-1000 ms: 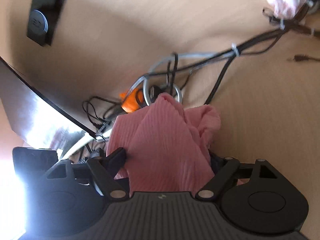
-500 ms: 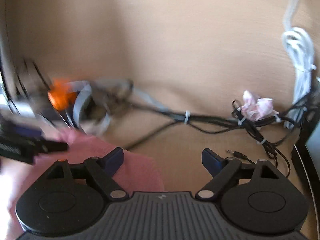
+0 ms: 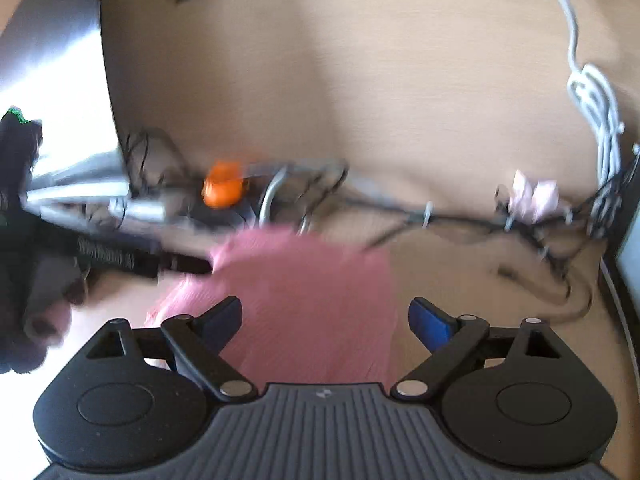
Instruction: Fold clothes
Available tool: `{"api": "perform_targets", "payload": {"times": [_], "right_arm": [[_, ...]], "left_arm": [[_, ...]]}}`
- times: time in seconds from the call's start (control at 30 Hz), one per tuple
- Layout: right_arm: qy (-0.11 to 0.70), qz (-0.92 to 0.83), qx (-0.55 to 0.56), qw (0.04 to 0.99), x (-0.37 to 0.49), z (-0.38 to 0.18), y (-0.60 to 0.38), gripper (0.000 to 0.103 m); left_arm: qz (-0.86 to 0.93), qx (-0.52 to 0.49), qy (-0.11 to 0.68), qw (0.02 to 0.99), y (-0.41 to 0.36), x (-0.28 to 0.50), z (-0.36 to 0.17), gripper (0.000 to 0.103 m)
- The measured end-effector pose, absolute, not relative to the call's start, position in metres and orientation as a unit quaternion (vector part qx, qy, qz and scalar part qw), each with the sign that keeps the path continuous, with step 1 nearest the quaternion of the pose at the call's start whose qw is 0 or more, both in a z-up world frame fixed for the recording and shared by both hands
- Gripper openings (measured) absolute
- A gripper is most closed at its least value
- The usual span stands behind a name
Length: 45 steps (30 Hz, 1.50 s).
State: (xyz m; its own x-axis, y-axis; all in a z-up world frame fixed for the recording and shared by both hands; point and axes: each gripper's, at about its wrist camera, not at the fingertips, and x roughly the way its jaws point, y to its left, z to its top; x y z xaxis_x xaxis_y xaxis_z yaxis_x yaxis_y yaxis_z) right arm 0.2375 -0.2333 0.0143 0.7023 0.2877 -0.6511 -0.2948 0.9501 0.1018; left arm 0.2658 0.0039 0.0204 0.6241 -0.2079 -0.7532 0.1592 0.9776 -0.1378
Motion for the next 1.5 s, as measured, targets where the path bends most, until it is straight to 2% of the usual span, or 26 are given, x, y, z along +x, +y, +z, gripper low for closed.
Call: {"api": "perform_targets", "payload": {"times": [0.07, 0.1, 0.2, 0.33, 0.37, 0.43, 0.5, 0.57, 0.6, 0.63, 0.7, 0.97, 1.2, 1.5], "right_arm": [[0.371, 0.144, -0.038, 0.917, 0.234, -0.006, -0.222, 0.076], [0.367, 0.135, -0.046, 0.919, 0.232, -0.013, -0.220, 0.079], [0.357, 0.124, -0.025, 0.926, 0.227, -0.006, -0.228, 0.079], [0.334, 0.120, -0.022, 0.935, 0.203, 0.010, -0.243, 0.079], [0.337, 0.118, -0.028, 0.933, 0.199, 0.009, -0.245, 0.078], [0.360, 0.109, -0.046, 0.925, 0.198, -0.007, -0.244, 0.068], [0.366, 0.096, -0.042, 0.925, 0.200, -0.019, -0.245, 0.066], [0.365, 0.084, -0.027, 0.927, 0.202, -0.026, -0.247, 0.068], [0.363, 0.079, -0.018, 0.928, 0.202, -0.025, -0.249, 0.072], [0.359, 0.073, -0.013, 0.930, 0.200, -0.023, -0.250, 0.078], [0.350, 0.065, -0.005, 0.934, 0.188, -0.019, -0.254, 0.103], [0.377, 0.021, -0.031, 0.925, 0.135, -0.034, -0.243, 0.103], [0.351, 0.009, 0.000, 0.936, 0.117, -0.044, -0.250, 0.103], [0.340, 0.043, -0.014, 0.939, 0.128, -0.046, -0.248, 0.103]], "left_arm": [[-0.109, -0.029, 0.427, 0.897, 0.000, 0.256, 0.018, 0.095], [-0.108, -0.027, 0.431, 0.896, -0.003, 0.252, 0.012, 0.095], [-0.100, -0.021, 0.433, 0.896, -0.002, 0.231, 0.004, 0.095], [-0.102, -0.017, 0.426, 0.899, -0.002, 0.209, 0.004, 0.080], [-0.103, -0.016, 0.424, 0.900, -0.003, 0.204, 0.004, 0.077], [-0.100, -0.005, 0.423, 0.901, -0.008, 0.196, 0.000, 0.073], [-0.095, 0.010, 0.426, 0.900, -0.015, 0.192, -0.007, 0.073], [-0.081, 0.027, 0.414, 0.906, -0.021, 0.185, -0.010, 0.075], [-0.071, 0.030, 0.406, 0.911, -0.022, 0.179, -0.008, 0.076], [-0.059, 0.028, 0.398, 0.915, -0.023, 0.173, -0.007, 0.085], [-0.036, 0.021, 0.387, 0.921, -0.024, 0.158, -0.006, 0.098], [-0.022, 0.011, 0.419, 0.908, -0.035, 0.107, -0.029, 0.103], [-0.005, 0.010, 0.367, 0.930, -0.039, 0.087, -0.040, 0.103], [0.023, 0.003, 0.341, 0.940, -0.049, 0.093, -0.042, 0.103]]}}
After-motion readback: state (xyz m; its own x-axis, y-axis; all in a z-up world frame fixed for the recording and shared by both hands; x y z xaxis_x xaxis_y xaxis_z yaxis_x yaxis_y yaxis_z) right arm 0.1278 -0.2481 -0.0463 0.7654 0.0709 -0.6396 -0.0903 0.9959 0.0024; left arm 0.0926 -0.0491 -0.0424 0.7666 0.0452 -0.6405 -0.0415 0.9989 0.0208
